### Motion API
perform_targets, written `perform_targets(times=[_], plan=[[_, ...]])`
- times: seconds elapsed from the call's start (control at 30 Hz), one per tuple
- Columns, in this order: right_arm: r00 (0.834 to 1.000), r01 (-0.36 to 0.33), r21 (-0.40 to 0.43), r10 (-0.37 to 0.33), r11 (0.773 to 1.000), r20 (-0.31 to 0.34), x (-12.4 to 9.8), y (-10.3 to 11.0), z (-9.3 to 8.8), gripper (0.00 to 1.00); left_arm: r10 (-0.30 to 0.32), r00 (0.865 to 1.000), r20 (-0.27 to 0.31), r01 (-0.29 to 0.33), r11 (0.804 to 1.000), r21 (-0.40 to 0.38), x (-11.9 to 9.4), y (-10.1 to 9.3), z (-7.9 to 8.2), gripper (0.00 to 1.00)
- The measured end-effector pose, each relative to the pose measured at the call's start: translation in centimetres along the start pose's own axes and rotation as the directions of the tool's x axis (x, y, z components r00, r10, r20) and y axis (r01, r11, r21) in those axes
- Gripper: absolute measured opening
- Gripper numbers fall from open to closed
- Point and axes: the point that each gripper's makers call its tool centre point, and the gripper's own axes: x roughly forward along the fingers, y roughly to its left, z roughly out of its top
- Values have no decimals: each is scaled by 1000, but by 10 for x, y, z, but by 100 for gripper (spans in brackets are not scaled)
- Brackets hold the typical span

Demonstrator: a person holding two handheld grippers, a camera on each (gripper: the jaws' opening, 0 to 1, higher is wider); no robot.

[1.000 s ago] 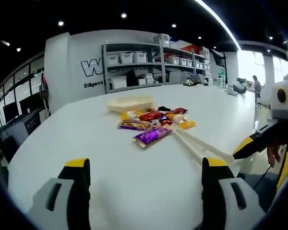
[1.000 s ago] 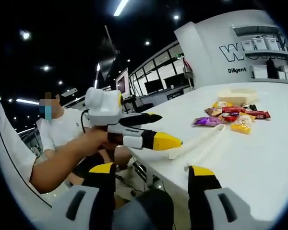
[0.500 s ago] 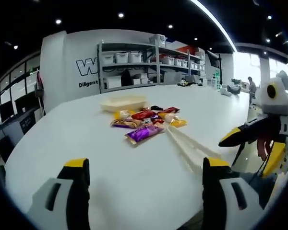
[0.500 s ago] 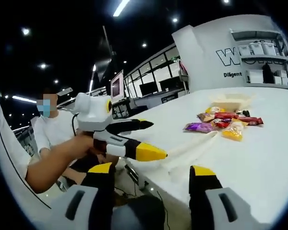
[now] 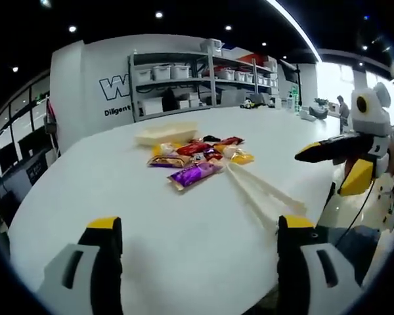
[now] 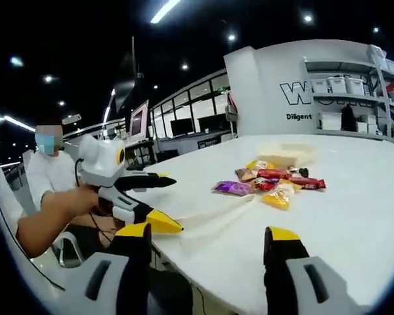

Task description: Place the target food into the container with the food tongs after gripping and lifting it, then release it inside without dropping or visibly crushing the food.

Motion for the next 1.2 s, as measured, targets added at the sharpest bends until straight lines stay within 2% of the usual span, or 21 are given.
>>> perform_targets(times=[0.1, 0.2, 0.27, 0.67, 0.9, 1.2], plan=[[999, 35, 2, -35, 999, 16, -7, -11, 6, 70, 8, 1000, -2, -8, 1000, 2, 1, 1, 1, 96], [994, 107, -39, -108, 993, -3, -12, -26, 6, 74, 20, 1000, -4, -20, 1000, -13, 1, 5, 0, 96], [986, 166, -25, -166, 986, 11, -14, -37, 8, 79, 29, 1000, -7, -29, 999, -21, 1, 8, -1, 96], [984, 176, -33, -175, 984, 9, -22, -49, 5, 80, 117, 993, -30, -118, 992, -40, -1, 32, -3, 94], [983, 176, -47, -178, 983, -38, -28, -55, 1, 78, 112, 993, -42, -113, 993, -19, 5, 33, 2, 94], [976, 211, -39, -212, 977, -45, -31, -70, 6, 81, 95, 994, -47, -97, 995, -22, 8, 28, 4, 93]])
